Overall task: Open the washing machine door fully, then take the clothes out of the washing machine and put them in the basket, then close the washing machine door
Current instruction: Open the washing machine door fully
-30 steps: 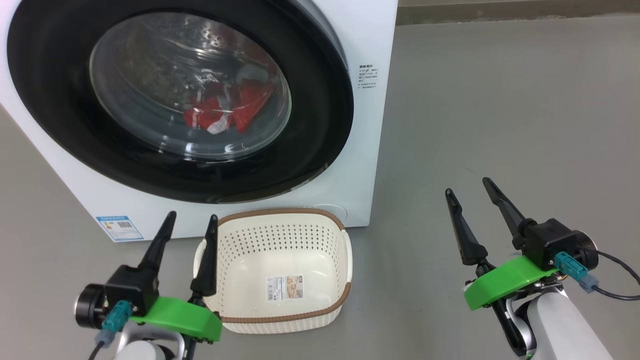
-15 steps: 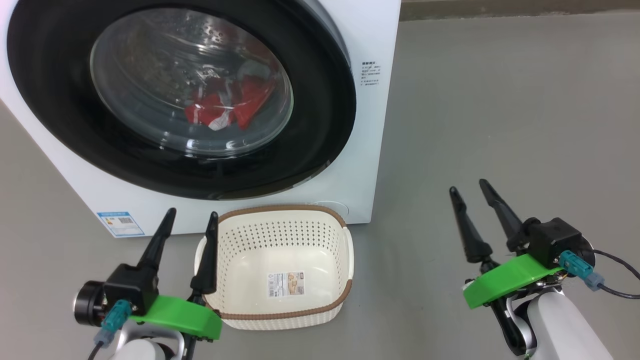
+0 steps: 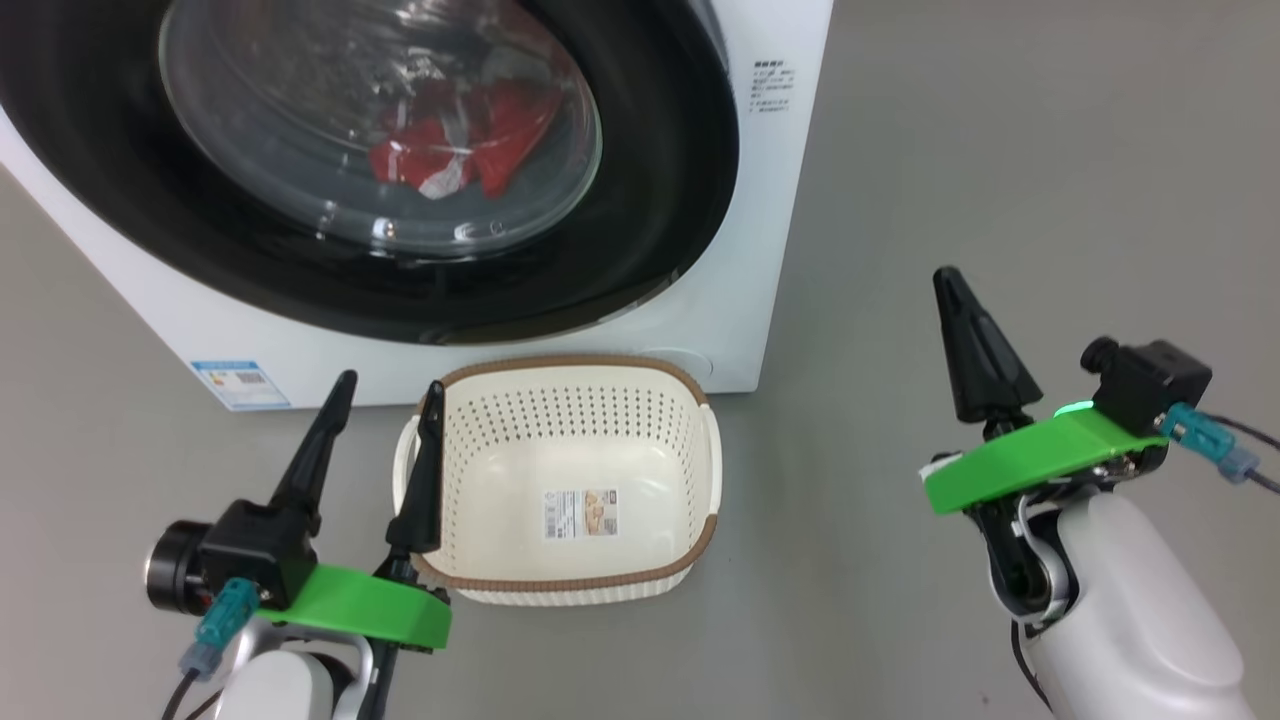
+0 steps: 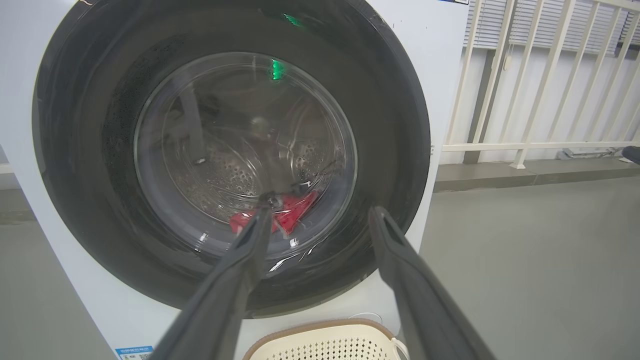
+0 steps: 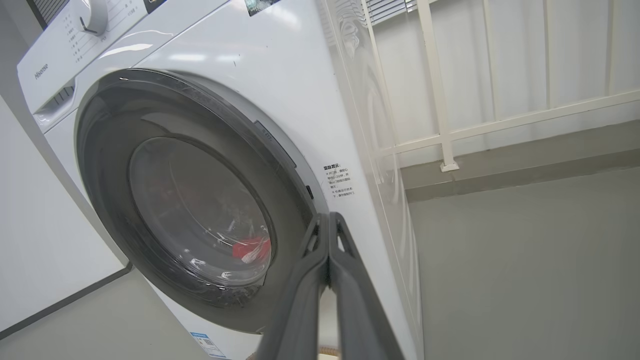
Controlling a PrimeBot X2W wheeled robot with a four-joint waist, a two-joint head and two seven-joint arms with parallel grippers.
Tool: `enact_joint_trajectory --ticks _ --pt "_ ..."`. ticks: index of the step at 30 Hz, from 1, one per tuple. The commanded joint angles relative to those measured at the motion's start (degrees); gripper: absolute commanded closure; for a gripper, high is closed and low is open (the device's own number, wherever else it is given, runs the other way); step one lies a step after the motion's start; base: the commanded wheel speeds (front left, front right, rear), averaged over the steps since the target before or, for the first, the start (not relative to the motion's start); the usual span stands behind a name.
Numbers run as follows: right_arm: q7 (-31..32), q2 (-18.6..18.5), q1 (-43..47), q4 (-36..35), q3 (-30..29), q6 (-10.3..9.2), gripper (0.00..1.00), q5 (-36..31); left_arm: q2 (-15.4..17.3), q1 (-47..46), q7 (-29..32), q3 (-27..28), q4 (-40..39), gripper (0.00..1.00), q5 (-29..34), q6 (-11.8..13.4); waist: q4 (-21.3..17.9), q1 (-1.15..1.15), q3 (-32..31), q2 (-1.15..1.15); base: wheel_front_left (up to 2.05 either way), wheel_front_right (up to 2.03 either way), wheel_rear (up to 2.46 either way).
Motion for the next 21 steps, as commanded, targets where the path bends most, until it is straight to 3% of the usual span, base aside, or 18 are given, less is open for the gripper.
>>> enact_joint_trajectory --ticks 1,6,21 --pt "-0.37 0.13 -2.54 -1.02 1.36 -0.04 1.00 1.22 1.19 -1.84 -0.68 1.58 -1.90 0.00 -0.04 0.09 0.81 0.00 1.83 0.00 0.00 0.00 0.00" --pt "-0.37 0.13 -6.19 -0.02 1.46 -0.04 1.00 6.02 1.19 -2.75 -0.68 1.60 -3.15 0.00 -0.14 0.22 1.70 0.00 4.80 0.00 0.00 0.00 0.00" --pt "3.01 -0.86 -21.21 2.43 3.66 -0.04 1.00 34.42 1.19 -7.27 -0.68 0.62 -7.24 0.00 -1.41 0.19 3.93 0.00 16.27 0.00 0.00 0.00 0.00"
